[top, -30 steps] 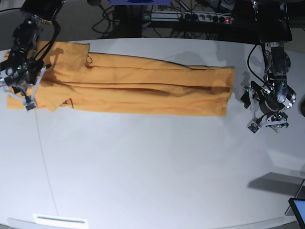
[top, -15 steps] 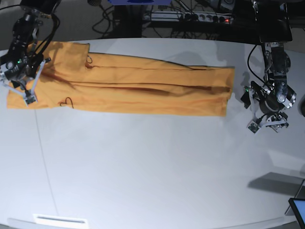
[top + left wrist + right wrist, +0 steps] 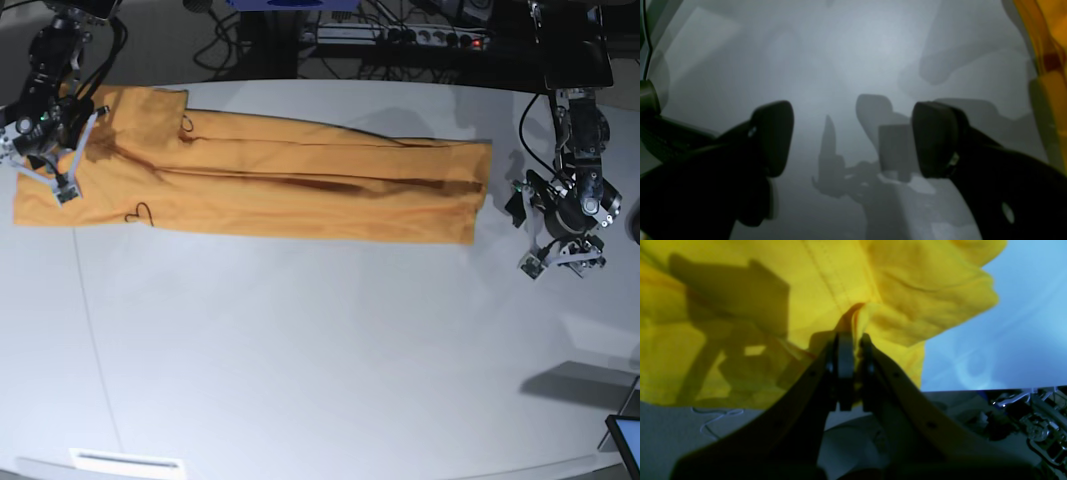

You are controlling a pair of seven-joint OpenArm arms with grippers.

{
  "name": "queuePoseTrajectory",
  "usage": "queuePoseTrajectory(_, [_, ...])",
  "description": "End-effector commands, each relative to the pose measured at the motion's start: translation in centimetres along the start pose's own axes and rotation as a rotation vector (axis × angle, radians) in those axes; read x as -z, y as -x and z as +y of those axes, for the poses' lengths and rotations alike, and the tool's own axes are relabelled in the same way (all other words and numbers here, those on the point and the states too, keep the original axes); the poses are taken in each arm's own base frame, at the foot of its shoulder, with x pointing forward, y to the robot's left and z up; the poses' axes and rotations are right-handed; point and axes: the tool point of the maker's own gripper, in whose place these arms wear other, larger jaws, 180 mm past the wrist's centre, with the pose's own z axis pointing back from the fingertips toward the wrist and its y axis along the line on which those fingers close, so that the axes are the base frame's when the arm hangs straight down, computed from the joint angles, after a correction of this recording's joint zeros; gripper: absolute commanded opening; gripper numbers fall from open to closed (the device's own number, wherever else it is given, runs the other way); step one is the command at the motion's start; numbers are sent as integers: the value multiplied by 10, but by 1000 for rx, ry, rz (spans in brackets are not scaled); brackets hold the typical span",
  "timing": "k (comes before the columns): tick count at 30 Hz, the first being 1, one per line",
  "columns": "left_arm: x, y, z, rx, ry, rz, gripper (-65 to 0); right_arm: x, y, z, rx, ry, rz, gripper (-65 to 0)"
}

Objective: Fold the T-shirt properly
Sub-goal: 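Lower the sleeve onto the shirt and open the right gripper, then move the left gripper toward the shirt strip's hem end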

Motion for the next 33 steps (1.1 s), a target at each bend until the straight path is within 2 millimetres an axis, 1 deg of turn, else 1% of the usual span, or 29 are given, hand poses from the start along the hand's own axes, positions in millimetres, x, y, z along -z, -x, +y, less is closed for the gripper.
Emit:
queuePoseTrajectory(1, [-6, -5, 17, 2, -45, -15, -106, -3, -1, -7, 1, 22, -3, -649])
queuePoseTrajectory(6, [-6, -4, 16, 3, -42, -13, -106, -2, 2, -1, 2, 7, 1, -643])
queuePoseTrajectory(8, [-6, -4, 16, 3, -42, -13, -106, -1, 4, 1, 1, 4, 6, -599])
queuePoseTrajectory(11, [-6, -4, 16, 3, -43, -14, -106, -1, 6, 3, 0, 0, 9, -496])
queuePoseTrajectory(13, [-6, -4, 16, 3, -43, -14, -106, 0, 10, 4, -2, -3, 18, -448])
queuePoseTrajectory(19, [-6, -4, 17, 2, -44, -14, -106, -1, 10, 1, -6, 8, 17, -435])
queuePoseTrajectory(24, [-6, -4, 17, 2, -44, -14, -106, -1, 15, -2, -9, 14, 27, -424])
queuePoseTrajectory(25, [-6, -5, 17, 2, -45, -15, -106, -2, 15, -3, -11, 19, 28, -402])
queuePoseTrajectory(27, [-6, -5, 17, 2, -45, -15, -106, -1, 16, -4, -10, 18, 30, -325])
queuePoseTrajectory(29, [-6, -5, 17, 2, -45, -15, -106, -1, 19, -4, -11, 20, 36, -216])
queuePoseTrajectory(32, [-6, -5, 17, 2, -45, -15, -106, -2, 21, -7, -18, 29, 41, -91])
queuePoseTrajectory(33, [-6, -5, 17, 2, -45, -15, -106, -2, 22, -10, -21, 36, 43, -64])
